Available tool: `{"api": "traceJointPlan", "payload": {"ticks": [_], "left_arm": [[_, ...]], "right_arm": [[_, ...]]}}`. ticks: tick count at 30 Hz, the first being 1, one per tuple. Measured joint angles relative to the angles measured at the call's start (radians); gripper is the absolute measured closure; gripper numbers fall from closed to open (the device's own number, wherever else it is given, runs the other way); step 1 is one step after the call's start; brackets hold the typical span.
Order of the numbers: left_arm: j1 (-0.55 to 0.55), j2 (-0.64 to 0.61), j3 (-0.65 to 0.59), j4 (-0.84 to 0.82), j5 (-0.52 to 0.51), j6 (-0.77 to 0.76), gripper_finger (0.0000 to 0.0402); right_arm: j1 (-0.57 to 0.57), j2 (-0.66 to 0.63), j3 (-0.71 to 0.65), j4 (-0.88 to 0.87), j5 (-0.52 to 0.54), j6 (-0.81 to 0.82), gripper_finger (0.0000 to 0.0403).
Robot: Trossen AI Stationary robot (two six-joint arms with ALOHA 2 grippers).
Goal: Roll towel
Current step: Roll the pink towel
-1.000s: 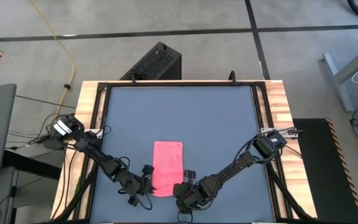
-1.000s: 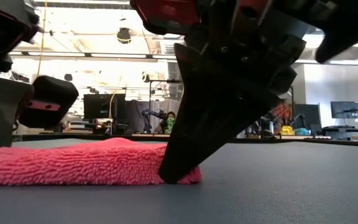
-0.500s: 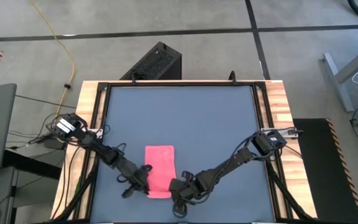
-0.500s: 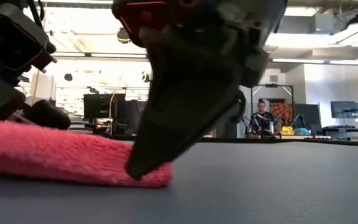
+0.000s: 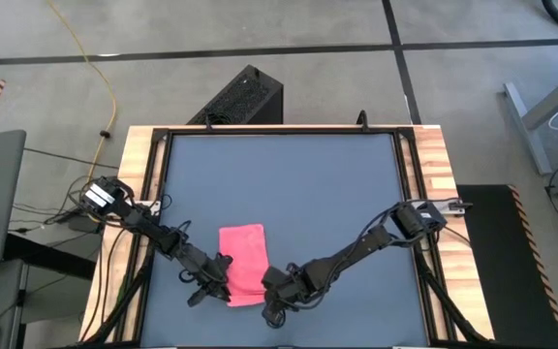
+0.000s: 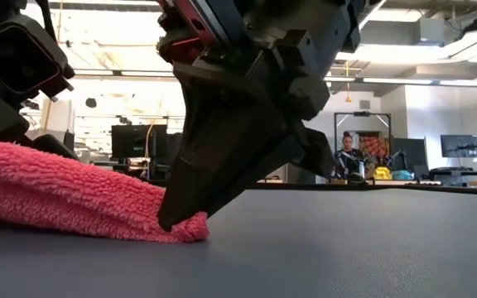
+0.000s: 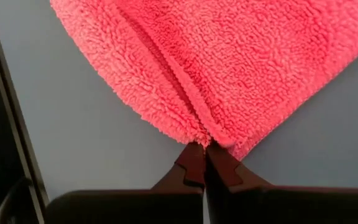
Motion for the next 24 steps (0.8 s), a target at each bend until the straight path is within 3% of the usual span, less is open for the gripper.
{"api": "traceJointPlan", "payload": {"ticks": [4,12,19,24], "left_arm": [[-0.003,-0.002,0.000,-0.009,0.008,-0.040,0.0401],[-0.036,-0.001,-0.002,0.028,0.085,-0.063,0.0401],[-0.049,-0.003,0.000,0.014,0.119,-0.100,0.0397],[-0.093,-0.005,0.000,0.016,0.143,-0.145,0.0359]], "right_arm": [[-0.004,-0.005,-0.043,0.085,-0.014,-0.005,0.0389],[-0.041,-0.002,-0.027,0.132,-0.142,-0.182,0.0386],[-0.112,-0.002,-0.027,0.200,-0.298,-0.157,0.0385],[-0.134,-0.003,-0.031,0.182,-0.389,-0.103,0.0384]]}}
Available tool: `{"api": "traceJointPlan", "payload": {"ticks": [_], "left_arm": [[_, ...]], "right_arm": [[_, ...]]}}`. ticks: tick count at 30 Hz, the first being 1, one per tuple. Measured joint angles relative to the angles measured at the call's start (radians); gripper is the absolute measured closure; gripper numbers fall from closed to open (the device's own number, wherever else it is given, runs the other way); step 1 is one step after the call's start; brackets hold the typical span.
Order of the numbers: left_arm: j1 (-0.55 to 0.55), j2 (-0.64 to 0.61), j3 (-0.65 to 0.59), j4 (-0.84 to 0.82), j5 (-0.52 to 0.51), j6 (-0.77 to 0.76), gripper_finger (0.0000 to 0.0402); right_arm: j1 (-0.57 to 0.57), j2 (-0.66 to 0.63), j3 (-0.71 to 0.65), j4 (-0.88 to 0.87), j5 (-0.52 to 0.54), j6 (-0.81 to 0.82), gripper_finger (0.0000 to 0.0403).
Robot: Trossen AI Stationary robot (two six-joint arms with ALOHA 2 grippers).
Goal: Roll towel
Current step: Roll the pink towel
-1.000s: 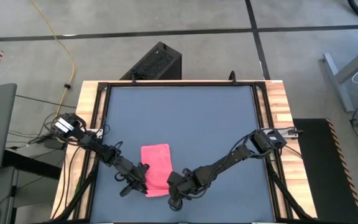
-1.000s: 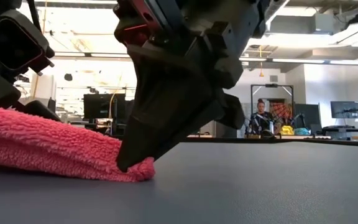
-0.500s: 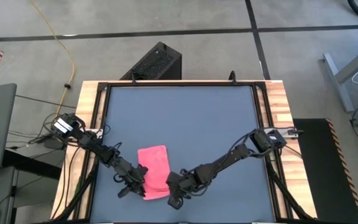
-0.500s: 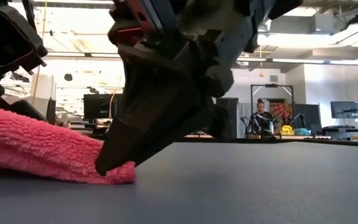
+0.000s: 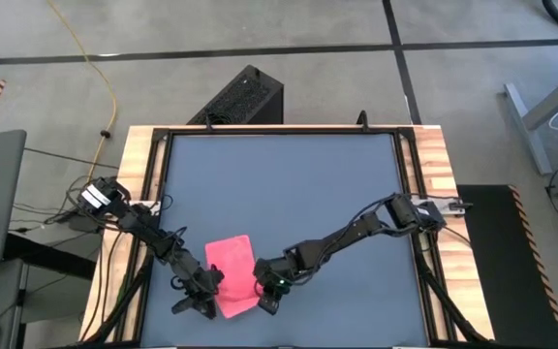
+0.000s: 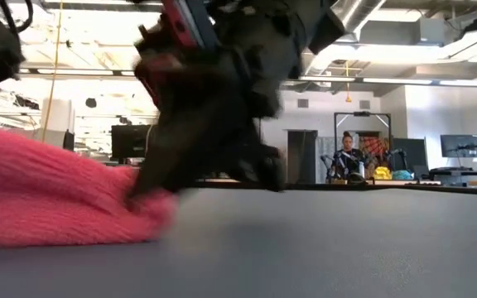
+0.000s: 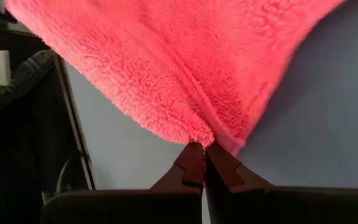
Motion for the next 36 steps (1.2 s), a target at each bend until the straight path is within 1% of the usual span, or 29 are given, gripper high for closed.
{"api": "traceJointPlan", "payload": {"ticks": [3,7,11,14,18,19,23,26,28,31,33,36], "left_arm": [[-0.002,0.000,0.000,0.005,-0.003,-0.021,0.0330],[-0.002,-0.015,0.000,-0.012,0.006,0.004,0.0303],[-0.014,-0.084,-0.005,-0.088,0.026,0.028,0.0299],[-0.031,-0.178,-0.008,-0.235,-0.003,0.048,0.0310],[-0.068,-0.345,-0.011,-0.487,-0.115,0.068,0.0328],[-0.078,-0.389,-0.012,-0.526,-0.151,0.073,0.0331],[-0.120,-0.548,-0.005,-0.623,-0.263,0.103,0.0338],[-0.156,-0.617,-0.006,-0.637,-0.375,0.149,0.0338],[-0.191,-0.624,-0.005,-0.616,-0.483,0.194,0.0338],[-0.243,-0.585,-0.005,-0.538,-0.624,0.281,0.0330],[-0.267,-0.542,-0.005,-0.451,-0.679,0.324,0.0319],[-0.283,-0.453,0.015,-0.352,-0.706,0.359,0.0294]], "right_arm": [[-0.005,0.000,0.000,-0.010,-0.015,0.040,0.0384],[-0.004,0.000,0.000,-0.004,-0.027,0.054,0.0384],[-0.005,0.000,0.000,0.002,-0.030,0.054,0.0384],[-0.005,0.000,0.000,0.005,-0.029,0.053,0.0384],[-0.005,0.000,0.001,0.002,-0.025,0.046,0.0384],[-0.005,0.000,0.001,0.004,-0.025,0.045,0.0384],[-0.005,-0.002,0.001,0.008,-0.022,0.042,0.0383],[-0.009,-0.002,0.001,0.013,-0.021,0.042,0.0383],[-0.011,-0.002,0.001,0.022,-0.018,0.043,0.0383],[-0.018,-0.002,0.001,0.027,-0.018,0.042,0.0383],[-0.020,-0.002,0.001,0.026,-0.017,0.042,0.0383],[-0.025,-0.002,0.001,0.026,-0.017,0.042,0.0383]]}}
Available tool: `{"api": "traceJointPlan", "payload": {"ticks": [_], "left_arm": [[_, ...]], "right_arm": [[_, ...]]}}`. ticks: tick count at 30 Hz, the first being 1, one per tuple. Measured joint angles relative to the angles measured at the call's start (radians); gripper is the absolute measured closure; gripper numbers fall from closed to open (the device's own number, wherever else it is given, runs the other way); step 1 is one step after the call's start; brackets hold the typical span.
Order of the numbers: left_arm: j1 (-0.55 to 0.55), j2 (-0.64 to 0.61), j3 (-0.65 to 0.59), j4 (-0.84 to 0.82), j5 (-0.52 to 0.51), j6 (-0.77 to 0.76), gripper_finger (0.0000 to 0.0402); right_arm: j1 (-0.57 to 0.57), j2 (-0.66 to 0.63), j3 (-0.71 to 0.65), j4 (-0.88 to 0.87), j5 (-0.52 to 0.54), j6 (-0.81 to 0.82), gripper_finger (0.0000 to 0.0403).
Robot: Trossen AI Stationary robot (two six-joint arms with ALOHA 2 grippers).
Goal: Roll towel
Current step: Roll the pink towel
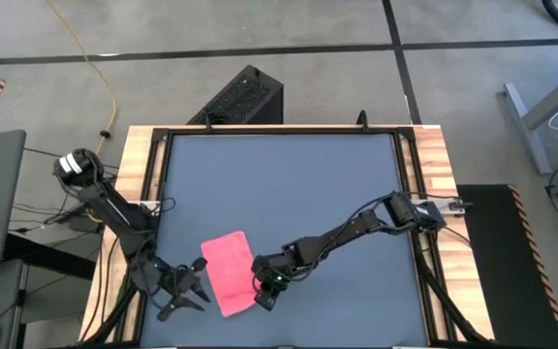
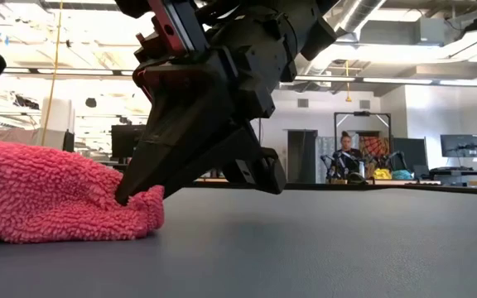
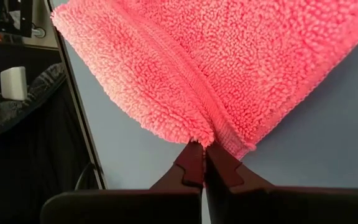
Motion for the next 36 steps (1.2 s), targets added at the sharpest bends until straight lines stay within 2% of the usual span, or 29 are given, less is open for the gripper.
{"api": "traceJointPlan", "payload": {"ticks": [7,14,18,25,36], "left_arm": [[0.002,0.204,0.145,-0.005,-0.028,0.119,0.0224],[0.003,0.275,0.297,-0.280,-0.103,0.196,0.0187],[0.004,0.297,0.349,-0.373,-0.159,0.105,0.0186],[0.005,0.358,0.360,-0.395,-0.241,-0.135,0.0186],[0.008,0.381,0.360,-0.403,-0.257,-0.200,0.0187]], "right_arm": [[-0.012,0.000,0.000,0.000,0.002,-0.008,0.0383],[-0.010,0.000,0.000,0.000,0.002,-0.017,0.0383],[-0.010,0.000,0.000,0.000,0.002,-0.024,0.0383],[-0.010,0.000,0.001,0.000,0.007,-0.025,0.0383],[-0.010,-0.001,0.001,-0.002,0.009,-0.025,0.0383]]}}
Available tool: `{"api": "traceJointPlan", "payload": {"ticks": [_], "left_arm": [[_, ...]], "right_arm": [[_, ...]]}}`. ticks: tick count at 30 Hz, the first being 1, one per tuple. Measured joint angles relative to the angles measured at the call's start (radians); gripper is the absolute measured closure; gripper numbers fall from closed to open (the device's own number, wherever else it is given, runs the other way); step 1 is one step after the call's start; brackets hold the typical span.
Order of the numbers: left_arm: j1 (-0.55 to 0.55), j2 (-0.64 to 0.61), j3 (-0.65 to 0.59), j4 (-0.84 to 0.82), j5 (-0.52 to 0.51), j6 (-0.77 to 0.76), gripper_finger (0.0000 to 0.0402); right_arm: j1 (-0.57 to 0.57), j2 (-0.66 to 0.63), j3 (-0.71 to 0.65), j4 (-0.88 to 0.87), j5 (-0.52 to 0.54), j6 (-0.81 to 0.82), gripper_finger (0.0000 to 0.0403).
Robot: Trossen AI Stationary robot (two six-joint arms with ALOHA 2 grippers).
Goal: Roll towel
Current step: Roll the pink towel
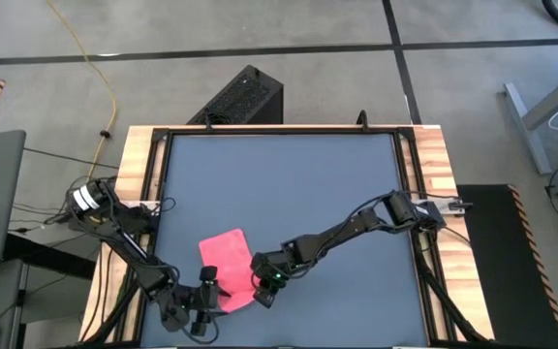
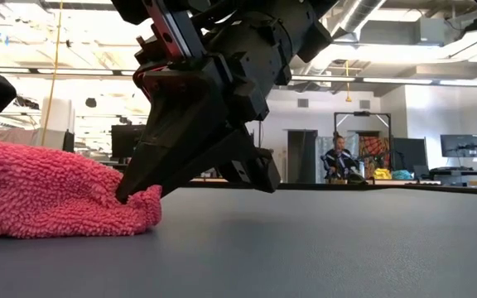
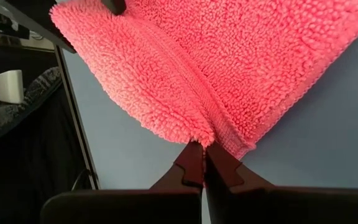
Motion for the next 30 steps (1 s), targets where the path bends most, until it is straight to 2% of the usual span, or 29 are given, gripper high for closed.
{"api": "traceJointPlan", "payload": {"ticks": [4,7,15,22,30], "left_arm": [[0.000,0.000,0.000,0.002,-0.001,-0.020,0.0199],[0.000,0.000,0.000,0.003,0.003,-0.049,0.0232],[0.000,0.000,0.004,0.002,0.092,-0.058,0.0385],[0.000,0.000,0.024,0.003,0.171,-0.015,0.0400],[-0.001,0.000,0.024,-0.019,0.175,-0.033,0.0401]], "right_arm": [[0.000,0.000,0.000,-0.004,0.000,0.000,0.0383],[0.000,0.000,0.000,-0.005,0.001,0.000,0.0383],[0.000,0.000,0.000,-0.001,0.001,0.008,0.0383],[0.008,0.000,0.001,0.068,0.020,-0.014,0.0377],[0.014,0.000,0.001,0.075,-0.001,-0.122,0.0311]]}}
